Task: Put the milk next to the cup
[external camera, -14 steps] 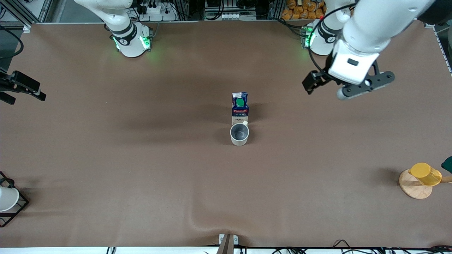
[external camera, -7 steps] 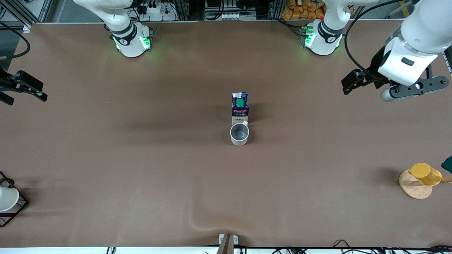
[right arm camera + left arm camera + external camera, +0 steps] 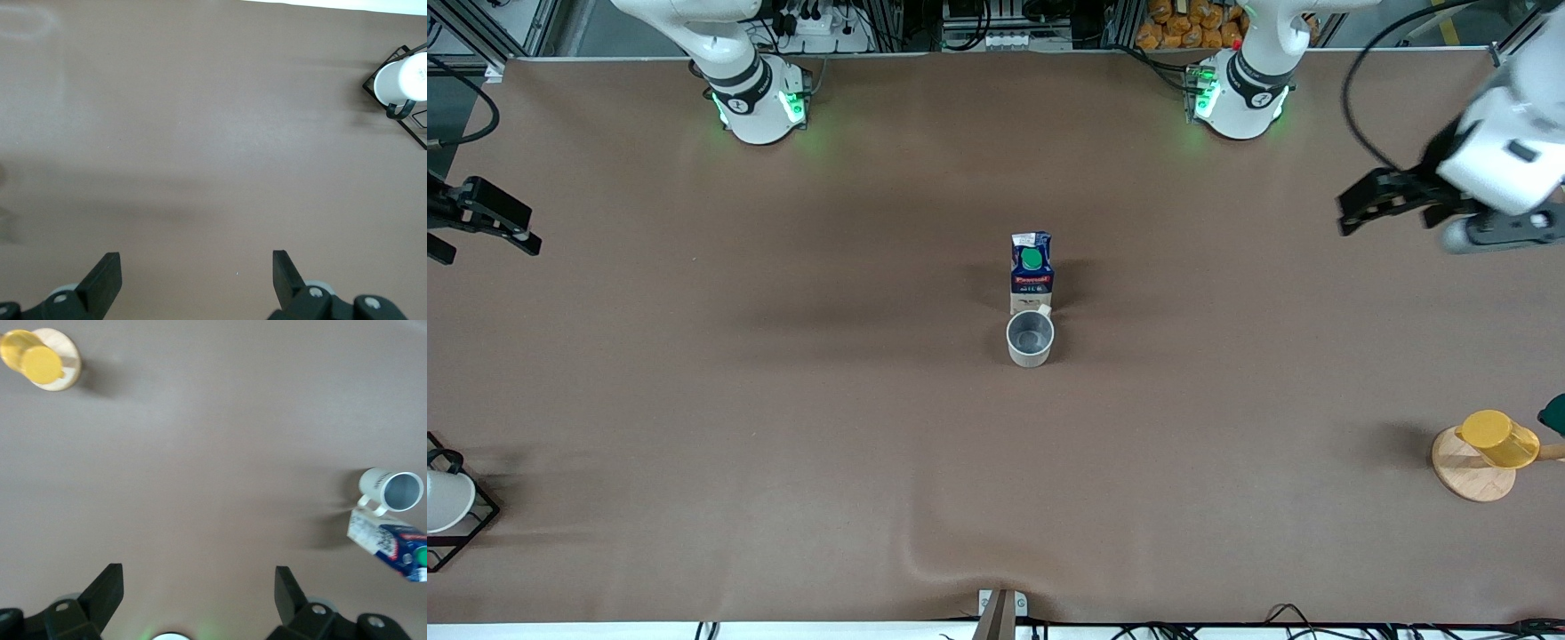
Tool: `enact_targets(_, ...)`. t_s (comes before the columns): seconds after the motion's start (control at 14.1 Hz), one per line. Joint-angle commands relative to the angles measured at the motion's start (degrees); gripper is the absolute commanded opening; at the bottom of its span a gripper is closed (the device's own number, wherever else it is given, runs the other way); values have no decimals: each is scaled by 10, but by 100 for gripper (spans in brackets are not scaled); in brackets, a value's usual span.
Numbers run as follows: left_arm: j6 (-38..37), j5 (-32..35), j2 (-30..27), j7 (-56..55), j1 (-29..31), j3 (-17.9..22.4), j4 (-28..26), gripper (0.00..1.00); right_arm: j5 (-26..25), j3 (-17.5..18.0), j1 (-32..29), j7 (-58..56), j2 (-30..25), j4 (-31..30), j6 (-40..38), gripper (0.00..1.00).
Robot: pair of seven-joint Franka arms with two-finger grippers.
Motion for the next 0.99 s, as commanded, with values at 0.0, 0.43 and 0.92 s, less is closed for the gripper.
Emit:
enact_targets(0.0,-17,0,-35,62,0,32,-25,100,-10,-4,6,4,7,11,-3,100)
enact_targets(0.43,-18,1,-57,87,2,40,-56,100,-9,-4,3,4,8,10,-1,100)
enact_targets(0.92,-26,3,-54,111,7,45,-50,100,-9,-4,7,5,8,10,-2,100)
